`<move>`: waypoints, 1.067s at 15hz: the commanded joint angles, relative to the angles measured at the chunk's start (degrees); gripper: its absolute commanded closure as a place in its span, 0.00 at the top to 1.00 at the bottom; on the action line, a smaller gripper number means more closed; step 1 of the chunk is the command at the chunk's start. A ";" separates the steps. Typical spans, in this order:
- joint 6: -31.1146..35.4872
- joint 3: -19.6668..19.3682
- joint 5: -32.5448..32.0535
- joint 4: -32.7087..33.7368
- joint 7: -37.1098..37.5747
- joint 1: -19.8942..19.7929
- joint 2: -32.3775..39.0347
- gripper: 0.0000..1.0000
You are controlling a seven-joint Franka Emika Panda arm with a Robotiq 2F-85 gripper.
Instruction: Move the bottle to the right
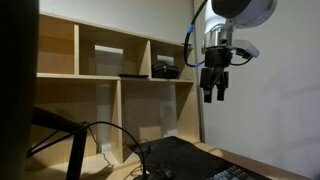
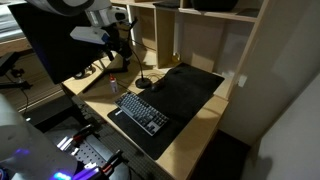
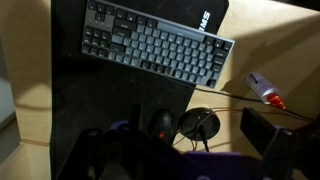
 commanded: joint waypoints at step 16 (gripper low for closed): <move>4.09 4.55 3.78 1.09 -3.38 9.60 1.74 1.00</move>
